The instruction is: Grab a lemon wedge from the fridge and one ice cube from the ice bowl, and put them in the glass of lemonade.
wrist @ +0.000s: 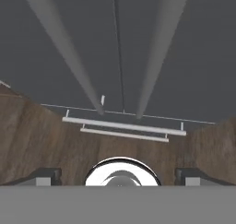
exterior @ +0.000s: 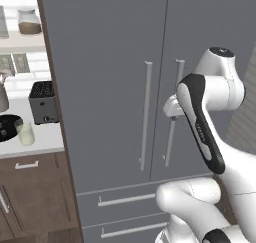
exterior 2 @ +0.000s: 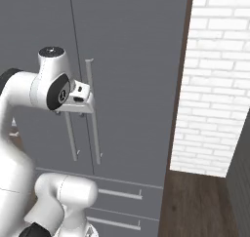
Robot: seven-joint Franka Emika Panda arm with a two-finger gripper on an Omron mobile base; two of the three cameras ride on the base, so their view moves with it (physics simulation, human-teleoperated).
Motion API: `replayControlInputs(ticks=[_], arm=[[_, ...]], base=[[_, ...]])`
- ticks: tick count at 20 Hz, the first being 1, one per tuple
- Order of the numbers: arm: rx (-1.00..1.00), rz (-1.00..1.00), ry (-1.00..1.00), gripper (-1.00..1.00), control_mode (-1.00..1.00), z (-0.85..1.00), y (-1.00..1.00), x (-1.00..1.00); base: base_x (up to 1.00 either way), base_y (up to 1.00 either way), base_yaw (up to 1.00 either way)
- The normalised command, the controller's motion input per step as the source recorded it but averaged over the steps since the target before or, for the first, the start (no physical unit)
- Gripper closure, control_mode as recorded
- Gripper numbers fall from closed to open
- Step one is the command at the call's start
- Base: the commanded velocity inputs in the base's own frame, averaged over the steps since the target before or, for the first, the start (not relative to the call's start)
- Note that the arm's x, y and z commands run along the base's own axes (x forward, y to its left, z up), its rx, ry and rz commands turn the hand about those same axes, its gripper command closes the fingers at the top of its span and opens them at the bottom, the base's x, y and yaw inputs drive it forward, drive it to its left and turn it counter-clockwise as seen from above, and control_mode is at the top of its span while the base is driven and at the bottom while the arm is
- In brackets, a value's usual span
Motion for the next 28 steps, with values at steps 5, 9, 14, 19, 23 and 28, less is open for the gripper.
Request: replayControlInputs(ticks=[5,9,14,19,23,28], arm=[[0.00,0.00,0.00,-1.00,-1.00,-0.10,0.00,-0.52],[0.00,0.00,0.00,-1.00,1.00,0.00,0.00,-0.14],[0.00,0.00,0.00,-1.00,1.00,0.00,0.00,0.00],[0.00,0.00,0.00,-1.00,1.00,0.00,0.00,0.00],[0.00,0.00,0.00,-1.00,1.00,0.00,0.00,0.00],[0.00,0.00,0.00,-1.00,1.00,0.00,0.00,0.00]], base=[[0.00,0.00,0.00],[-0.45,0.50,0.00],[-0.23,1.00,0.00],[0.19,1.00,0.00],[0.65,1.00,-0.01],[0.67,0.84,-0.11]])
